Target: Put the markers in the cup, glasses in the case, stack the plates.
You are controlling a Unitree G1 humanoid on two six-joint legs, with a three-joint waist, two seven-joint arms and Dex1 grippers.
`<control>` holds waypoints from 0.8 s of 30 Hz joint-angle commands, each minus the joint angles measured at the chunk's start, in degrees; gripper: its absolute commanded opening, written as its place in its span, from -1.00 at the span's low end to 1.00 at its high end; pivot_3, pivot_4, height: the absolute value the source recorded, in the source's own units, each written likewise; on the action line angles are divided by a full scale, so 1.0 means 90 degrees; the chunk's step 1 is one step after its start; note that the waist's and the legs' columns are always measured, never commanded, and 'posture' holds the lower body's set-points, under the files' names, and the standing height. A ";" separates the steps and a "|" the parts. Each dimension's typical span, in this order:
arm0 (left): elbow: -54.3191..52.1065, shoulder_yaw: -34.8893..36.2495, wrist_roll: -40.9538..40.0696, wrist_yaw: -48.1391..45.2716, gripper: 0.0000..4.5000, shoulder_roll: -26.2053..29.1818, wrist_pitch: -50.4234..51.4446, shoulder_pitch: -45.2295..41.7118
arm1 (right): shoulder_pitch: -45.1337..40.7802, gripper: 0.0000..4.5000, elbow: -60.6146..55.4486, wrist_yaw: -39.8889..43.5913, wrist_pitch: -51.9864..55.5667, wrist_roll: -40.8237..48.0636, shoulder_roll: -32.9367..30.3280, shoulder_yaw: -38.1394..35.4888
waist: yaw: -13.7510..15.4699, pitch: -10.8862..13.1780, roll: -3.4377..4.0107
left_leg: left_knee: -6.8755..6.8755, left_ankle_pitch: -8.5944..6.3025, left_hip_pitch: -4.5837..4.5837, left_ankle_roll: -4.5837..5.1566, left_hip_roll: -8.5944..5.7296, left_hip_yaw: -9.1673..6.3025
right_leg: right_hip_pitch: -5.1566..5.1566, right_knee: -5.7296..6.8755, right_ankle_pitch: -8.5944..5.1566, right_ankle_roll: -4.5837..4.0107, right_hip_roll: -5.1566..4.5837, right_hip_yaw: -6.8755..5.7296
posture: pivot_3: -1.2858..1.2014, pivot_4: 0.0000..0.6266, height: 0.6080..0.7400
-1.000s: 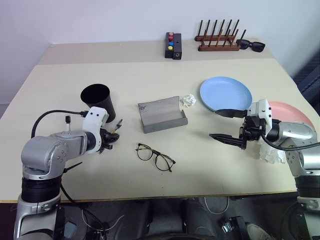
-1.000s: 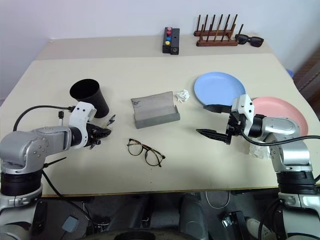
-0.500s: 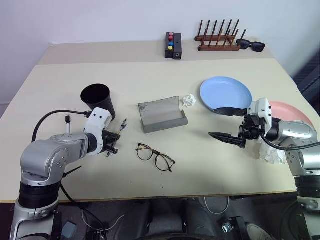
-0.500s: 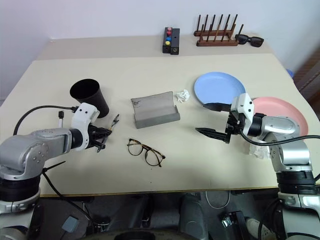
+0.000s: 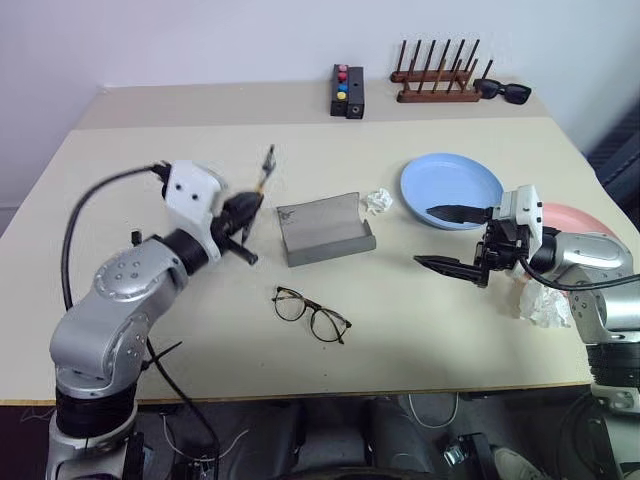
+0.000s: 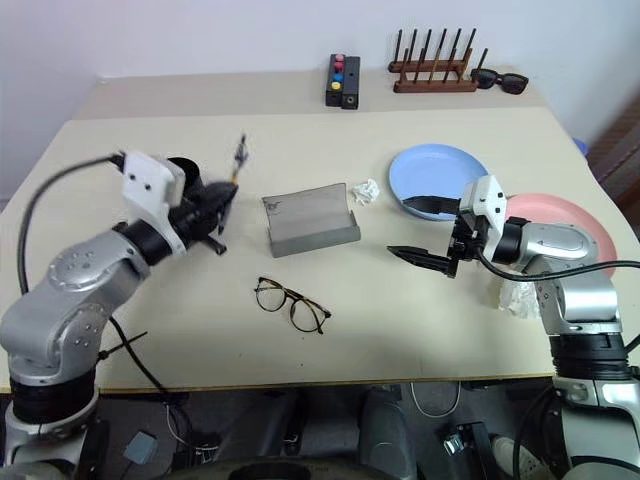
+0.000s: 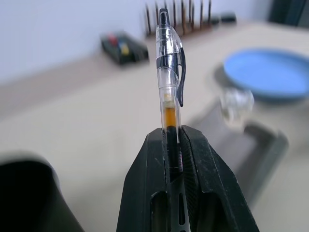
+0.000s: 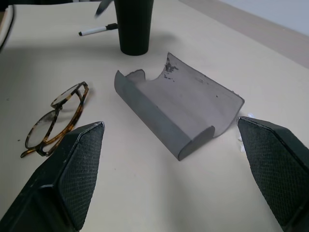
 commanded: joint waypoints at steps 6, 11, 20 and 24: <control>0.0828 0.1279 -0.0600 0.0262 -0.97 -0.0350 -0.1012 -0.0987 | -0.0211 1.00 -0.0020 0.0243 0.0077 0.0202 0.0232 0.0138 | -0.0060 0.0000 -0.0001 | -0.0003 0.0000 0.0001 0.0000 0.0004 0.0001 | -0.0005 0.0000 0.0000 0.0001 0.0005 -0.0003 | 0.03 -0.52 1.00; 0.1065 0.1511 -0.0482 0.0620 -0.97 -0.0451 -0.1550 -0.0856 | -0.0301 1.00 0.0008 0.0216 0.0164 0.0412 0.0534 0.0056 | -0.0017 0.0001 -0.0002 | -0.0001 0.0000 0.0000 0.0000 0.0002 0.0001 | -0.0004 0.0000 0.0000 0.0001 0.0004 -0.0003 | 0.03 -0.52 1.00; 0.1084 0.1435 -0.0268 0.0800 -0.97 -0.0435 -0.2102 -0.0368 | -0.0644 1.00 0.0285 -0.0050 0.0145 0.0808 0.0971 -0.0260 | -0.0019 0.0001 -0.0003 | 0.0000 0.0000 0.0000 0.0000 0.0001 -0.0001 | -0.0003 0.0002 0.0001 0.0001 0.0004 -0.0003 | 0.03 -0.52 1.00; 0.1053 0.1407 -0.0276 0.0891 -0.97 -0.0475 -0.2218 -0.0304 | -0.0618 1.00 0.0272 0.0074 0.0106 0.0872 0.1029 -0.0257 | -0.0016 0.0001 -0.0003 | 0.0000 0.0000 0.0000 0.0000 0.0001 -0.0001 | -0.0003 0.0002 0.0001 0.0001 0.0004 -0.0003 | 0.03 -0.52 1.00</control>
